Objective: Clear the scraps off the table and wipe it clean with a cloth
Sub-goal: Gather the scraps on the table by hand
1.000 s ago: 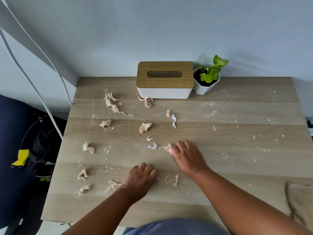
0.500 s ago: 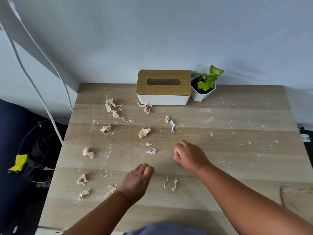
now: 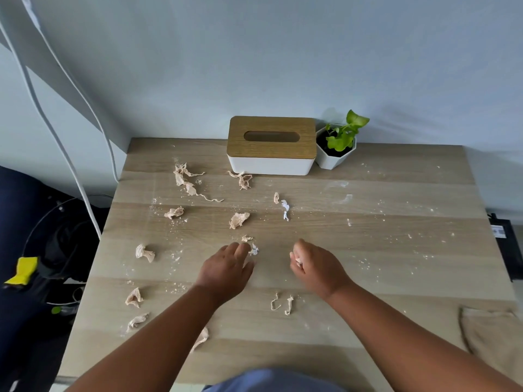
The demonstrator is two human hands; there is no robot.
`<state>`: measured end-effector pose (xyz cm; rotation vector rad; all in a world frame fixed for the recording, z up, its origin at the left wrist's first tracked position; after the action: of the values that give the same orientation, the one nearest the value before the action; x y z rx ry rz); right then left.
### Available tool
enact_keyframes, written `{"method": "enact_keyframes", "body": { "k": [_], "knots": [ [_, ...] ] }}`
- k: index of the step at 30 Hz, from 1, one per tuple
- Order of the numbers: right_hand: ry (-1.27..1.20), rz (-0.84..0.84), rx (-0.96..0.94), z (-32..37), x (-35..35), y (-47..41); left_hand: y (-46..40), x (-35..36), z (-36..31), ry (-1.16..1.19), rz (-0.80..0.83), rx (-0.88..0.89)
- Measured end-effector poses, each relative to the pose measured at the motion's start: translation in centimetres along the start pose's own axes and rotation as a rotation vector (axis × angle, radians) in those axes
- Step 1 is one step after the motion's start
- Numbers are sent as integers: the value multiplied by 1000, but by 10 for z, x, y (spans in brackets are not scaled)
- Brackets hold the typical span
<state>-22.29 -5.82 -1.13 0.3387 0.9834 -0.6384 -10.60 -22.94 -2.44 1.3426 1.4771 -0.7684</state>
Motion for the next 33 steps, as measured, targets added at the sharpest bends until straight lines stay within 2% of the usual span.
{"method": "enact_keyframes", "body": {
  "k": [4, 8, 12, 15, 22, 27, 33],
  "knots": [
    [35, 57, -88, 8, 12, 29, -15, 6, 13, -62, 54, -82],
    [189, 123, -241, 16, 25, 57, -24, 11, 22, -97, 64, -106],
    [276, 339, -340, 11, 44, 71, -27, 17, 22, -120, 92, -76],
    [239, 447, -366, 11, 51, 70, -27, 17, 17, -138, 87, -46],
    [309, 449, -448, 18, 58, 62, -31, 15, 7, -147, 109, -19],
    [410, 335, -525, 29, 61, 61, -29, 6, -3, -188, 17, 46],
    [338, 291, -423, 30, 65, 65, -30, 3, -7, -141, 45, 52]
  ]
}}
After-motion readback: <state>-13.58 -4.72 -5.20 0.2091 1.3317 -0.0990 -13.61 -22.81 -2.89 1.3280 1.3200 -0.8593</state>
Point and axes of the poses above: each hand's wrist, its own y-axis away from the middle knuckle, its own x-axis out of the palm, z = x × y, the point moved 7 cm from there along -y, towards the middle knuckle, and after that the axes turned 3 degrees about z, right-handed, at the moved point
